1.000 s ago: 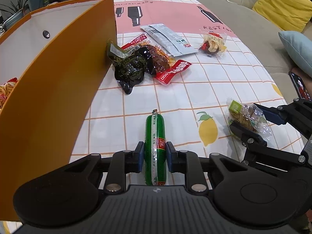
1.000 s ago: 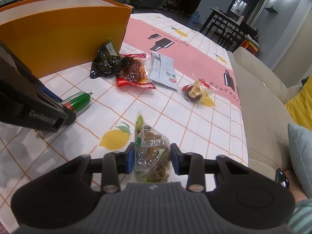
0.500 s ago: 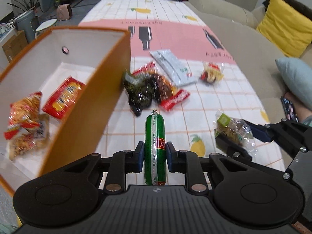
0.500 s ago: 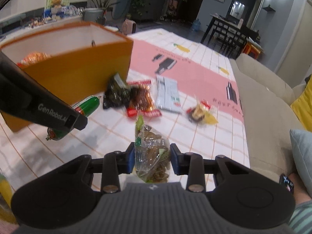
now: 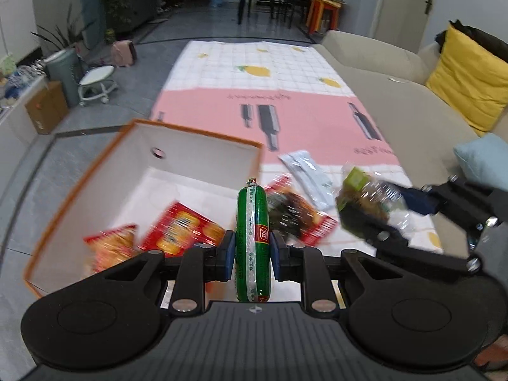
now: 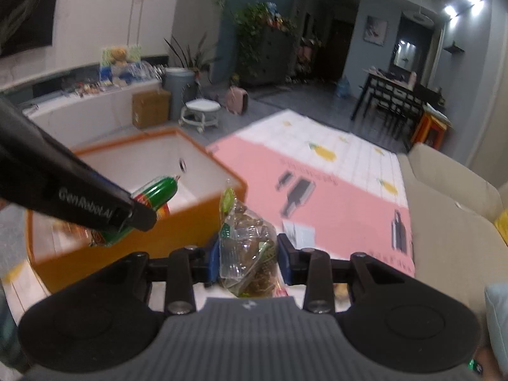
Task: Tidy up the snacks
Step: 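Hold both packets over the box and open both tools to drop them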
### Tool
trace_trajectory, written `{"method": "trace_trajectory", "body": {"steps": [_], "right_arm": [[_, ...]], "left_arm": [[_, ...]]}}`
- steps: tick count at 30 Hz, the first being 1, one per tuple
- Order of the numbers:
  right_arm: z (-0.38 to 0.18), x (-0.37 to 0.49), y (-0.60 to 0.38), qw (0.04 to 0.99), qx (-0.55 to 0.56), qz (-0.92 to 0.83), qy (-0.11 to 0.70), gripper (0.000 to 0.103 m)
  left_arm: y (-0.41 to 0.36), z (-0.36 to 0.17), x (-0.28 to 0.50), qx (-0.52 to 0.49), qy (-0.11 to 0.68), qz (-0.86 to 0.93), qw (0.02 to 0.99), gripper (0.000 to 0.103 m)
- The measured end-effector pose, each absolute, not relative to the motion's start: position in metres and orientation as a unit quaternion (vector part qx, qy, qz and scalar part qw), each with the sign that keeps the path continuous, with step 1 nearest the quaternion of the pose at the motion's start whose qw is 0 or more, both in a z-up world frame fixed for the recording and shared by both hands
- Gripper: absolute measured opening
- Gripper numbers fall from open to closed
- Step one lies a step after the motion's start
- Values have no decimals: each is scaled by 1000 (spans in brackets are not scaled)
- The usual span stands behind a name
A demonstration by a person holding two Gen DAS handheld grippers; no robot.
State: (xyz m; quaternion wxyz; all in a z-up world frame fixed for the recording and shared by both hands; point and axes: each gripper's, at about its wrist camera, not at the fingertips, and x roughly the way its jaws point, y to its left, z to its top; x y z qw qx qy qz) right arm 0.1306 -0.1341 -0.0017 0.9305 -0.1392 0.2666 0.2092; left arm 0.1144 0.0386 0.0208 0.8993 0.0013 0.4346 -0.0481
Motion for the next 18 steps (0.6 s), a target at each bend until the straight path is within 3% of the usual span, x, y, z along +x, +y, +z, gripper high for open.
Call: {"method": "trace_trajectory", "body": {"steps": [9,18], "right_arm": [[21,169,-84,926,-145,251,241,34],[-1,197,-32,902,-220,283,243,34]], "left_arm": [[81,14,140,4,449,4,893,25],[111,-27,153,-3,503,30,864,25]]}}
